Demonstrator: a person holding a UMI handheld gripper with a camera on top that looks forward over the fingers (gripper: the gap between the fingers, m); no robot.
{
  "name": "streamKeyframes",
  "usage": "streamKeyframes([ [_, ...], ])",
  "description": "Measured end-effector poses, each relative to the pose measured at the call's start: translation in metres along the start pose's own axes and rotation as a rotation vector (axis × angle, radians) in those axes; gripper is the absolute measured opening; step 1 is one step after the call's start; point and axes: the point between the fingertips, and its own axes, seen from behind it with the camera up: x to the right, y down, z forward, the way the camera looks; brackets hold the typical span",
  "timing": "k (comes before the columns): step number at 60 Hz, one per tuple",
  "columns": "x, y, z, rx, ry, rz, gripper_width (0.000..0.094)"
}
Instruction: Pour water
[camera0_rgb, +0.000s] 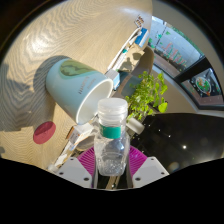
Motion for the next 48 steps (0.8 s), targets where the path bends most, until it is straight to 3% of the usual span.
streamKeyframes([
  [8,0.005,0.012,-0.004,0.003,-0.026,0.158,0.0399],
  [27,0.028,0.065,-0.036,0.042,-0.134,1.010,0.0410],
  [48,-0.066,0.026,-0.013,0.127,-0.460,1.845,0.0407],
])
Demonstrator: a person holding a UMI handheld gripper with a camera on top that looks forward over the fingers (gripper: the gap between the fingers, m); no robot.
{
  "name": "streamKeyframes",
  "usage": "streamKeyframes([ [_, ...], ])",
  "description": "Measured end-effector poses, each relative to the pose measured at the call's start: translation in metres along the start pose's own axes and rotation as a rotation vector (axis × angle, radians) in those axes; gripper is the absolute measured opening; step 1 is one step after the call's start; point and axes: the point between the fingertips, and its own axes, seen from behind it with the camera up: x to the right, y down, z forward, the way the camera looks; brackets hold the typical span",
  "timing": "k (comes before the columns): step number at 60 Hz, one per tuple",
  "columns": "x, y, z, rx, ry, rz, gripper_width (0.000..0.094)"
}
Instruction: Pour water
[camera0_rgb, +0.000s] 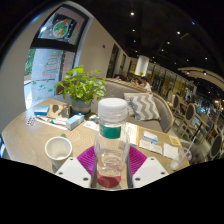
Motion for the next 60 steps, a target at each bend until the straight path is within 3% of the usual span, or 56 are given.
streamKeyframes([
  [21,-0.009,0.088,0.056,-0.077,-0.069,0.185,0.0416],
  [33,-0.006,0.092,0.054,-0.042,-0.063,0.215,0.0464],
  [39,-0.013,0.107,0.051,-0.118,-0.074,0.221,0.0549],
  [45,-0.022,0.110,0.041,-0.157,-0.116,0.236,0.0872],
  [48,-0.017,0.107,0.028,-0.169,-0.103,0.225,0.0835],
  [60,-0.007,0.076,-0.049,-0.227,-0.028,0.219,0.0859],
])
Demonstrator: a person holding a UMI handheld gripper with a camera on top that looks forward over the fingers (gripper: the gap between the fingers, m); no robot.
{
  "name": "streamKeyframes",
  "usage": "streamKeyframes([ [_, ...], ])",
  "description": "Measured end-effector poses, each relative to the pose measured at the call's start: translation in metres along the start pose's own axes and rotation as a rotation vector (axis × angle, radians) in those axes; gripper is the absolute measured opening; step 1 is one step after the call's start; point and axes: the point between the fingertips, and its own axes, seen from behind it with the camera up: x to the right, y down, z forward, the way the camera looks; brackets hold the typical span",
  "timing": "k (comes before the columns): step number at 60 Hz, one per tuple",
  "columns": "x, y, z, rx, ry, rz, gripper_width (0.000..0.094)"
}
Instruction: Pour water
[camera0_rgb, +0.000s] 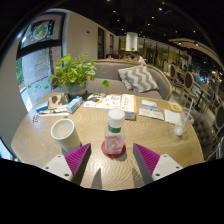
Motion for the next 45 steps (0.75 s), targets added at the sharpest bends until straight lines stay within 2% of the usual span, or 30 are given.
streamKeyframes([
  [5,0.001,-0.001,-0.052,-0.045,0.057,0.012,0.0860],
  [21,-0.032,-0.013,-0.178,-0.016,0.118,0.065,0.0852],
  [45,-0.043,-0.013,-0.224,0.017,0.154,0.045,0.0849],
])
